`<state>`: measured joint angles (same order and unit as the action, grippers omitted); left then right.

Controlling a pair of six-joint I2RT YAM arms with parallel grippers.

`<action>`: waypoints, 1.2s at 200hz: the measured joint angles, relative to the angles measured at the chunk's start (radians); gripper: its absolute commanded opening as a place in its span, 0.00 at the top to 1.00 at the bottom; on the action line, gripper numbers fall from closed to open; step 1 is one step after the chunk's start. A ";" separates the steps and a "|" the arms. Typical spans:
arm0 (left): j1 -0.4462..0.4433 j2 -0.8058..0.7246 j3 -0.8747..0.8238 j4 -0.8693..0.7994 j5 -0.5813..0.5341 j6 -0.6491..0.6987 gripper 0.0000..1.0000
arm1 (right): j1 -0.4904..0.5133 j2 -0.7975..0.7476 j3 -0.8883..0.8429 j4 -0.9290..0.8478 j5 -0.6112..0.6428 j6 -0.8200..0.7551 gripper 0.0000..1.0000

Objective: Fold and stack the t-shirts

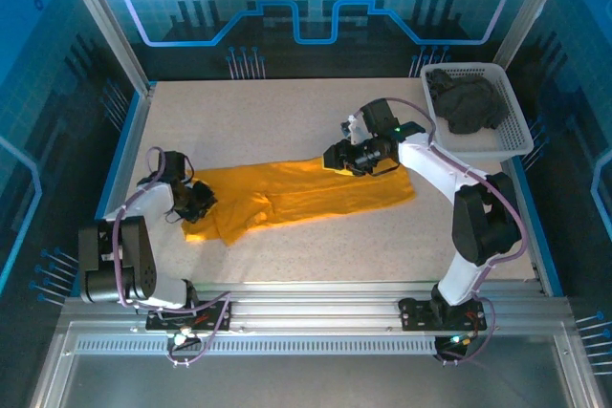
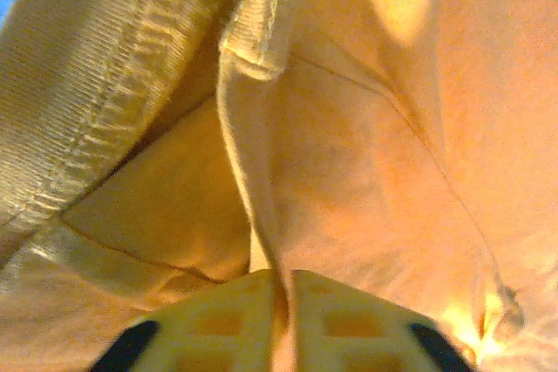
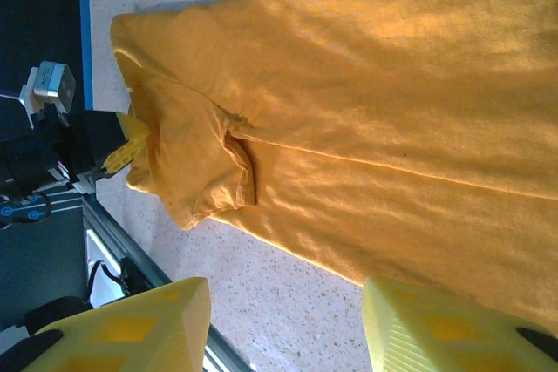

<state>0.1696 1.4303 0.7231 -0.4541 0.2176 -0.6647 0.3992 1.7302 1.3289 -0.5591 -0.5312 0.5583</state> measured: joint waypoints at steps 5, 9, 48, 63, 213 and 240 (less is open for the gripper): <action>0.000 0.000 0.001 -0.005 0.001 0.001 1.00 | 0.000 0.002 0.001 0.000 0.000 0.000 0.51; 0.000 0.000 0.002 -0.010 0.003 0.012 1.00 | 0.000 0.004 0.002 0.000 0.000 0.000 0.51; -0.004 -0.003 0.063 -0.110 -0.005 0.018 1.00 | 0.000 0.019 0.008 -0.011 0.008 0.000 0.51; -0.004 -0.018 0.110 -0.161 -0.027 0.018 1.00 | 0.000 0.019 0.013 -0.016 0.008 0.000 0.51; -0.006 0.343 0.460 -0.294 -0.219 0.074 0.79 | -0.014 0.004 -0.024 -0.035 0.045 -0.002 0.51; -0.008 0.367 0.508 -0.312 -0.286 0.094 0.59 | -0.056 -0.011 -0.025 -0.061 0.076 -0.024 0.53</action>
<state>0.1619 1.7977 1.2308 -0.7658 -0.0685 -0.5705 0.3435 1.7195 1.3041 -0.6205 -0.4553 0.5343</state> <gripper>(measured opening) 0.345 0.482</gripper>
